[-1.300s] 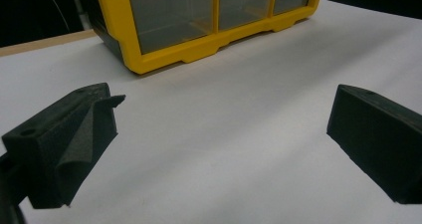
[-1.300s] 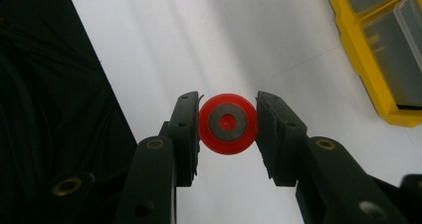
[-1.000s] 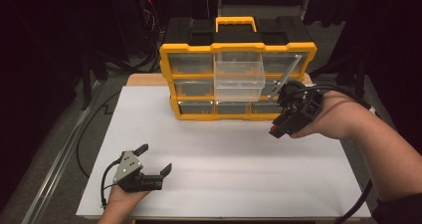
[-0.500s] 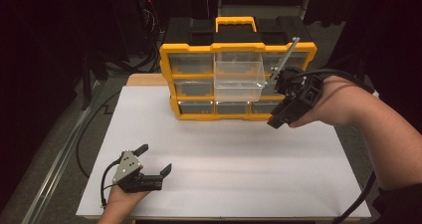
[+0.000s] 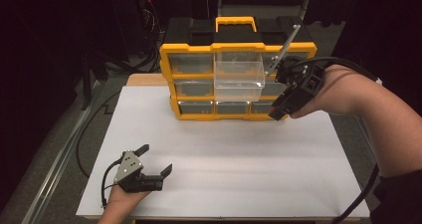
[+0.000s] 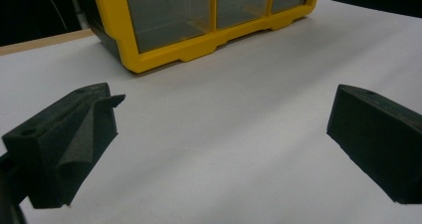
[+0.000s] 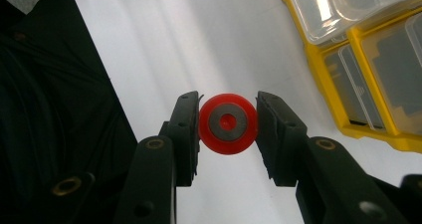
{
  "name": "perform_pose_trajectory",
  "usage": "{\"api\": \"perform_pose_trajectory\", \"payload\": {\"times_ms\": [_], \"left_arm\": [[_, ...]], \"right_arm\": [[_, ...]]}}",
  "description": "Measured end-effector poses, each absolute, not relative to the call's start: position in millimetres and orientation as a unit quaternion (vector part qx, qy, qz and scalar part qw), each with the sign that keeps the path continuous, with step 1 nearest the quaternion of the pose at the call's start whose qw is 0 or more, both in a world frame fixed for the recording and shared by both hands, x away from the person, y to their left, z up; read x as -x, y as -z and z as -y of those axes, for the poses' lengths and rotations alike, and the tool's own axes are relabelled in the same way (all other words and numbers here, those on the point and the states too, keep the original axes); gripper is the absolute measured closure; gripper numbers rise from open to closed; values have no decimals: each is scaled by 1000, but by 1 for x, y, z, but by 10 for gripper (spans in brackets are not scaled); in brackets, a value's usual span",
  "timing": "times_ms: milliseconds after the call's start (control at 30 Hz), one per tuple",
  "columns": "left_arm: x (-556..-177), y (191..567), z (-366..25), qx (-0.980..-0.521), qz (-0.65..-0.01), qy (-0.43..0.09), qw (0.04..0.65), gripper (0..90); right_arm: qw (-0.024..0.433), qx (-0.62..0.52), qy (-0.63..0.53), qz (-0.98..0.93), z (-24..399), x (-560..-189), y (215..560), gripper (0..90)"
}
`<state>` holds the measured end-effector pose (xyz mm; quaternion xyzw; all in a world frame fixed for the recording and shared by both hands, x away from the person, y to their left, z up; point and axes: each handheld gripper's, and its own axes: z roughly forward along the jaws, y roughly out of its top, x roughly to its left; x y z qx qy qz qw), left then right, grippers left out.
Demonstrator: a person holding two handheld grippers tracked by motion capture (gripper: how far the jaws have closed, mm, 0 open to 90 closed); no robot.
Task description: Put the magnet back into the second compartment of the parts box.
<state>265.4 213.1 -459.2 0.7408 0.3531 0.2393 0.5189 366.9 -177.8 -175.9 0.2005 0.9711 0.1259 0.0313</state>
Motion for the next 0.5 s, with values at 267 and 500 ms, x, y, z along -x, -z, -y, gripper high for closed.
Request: {"api": "perform_pose_trajectory", "payload": {"times_ms": [267,500], "left_arm": [[-266,459,-212,-740,-354,-239,519,5],[-265,459,-213,-741,-353,-239,519,5]], "right_arm": [[38,-197,-120,-972,171,-374,169,647],[46,-191,-120,-973,158,-379,160,647]]}}
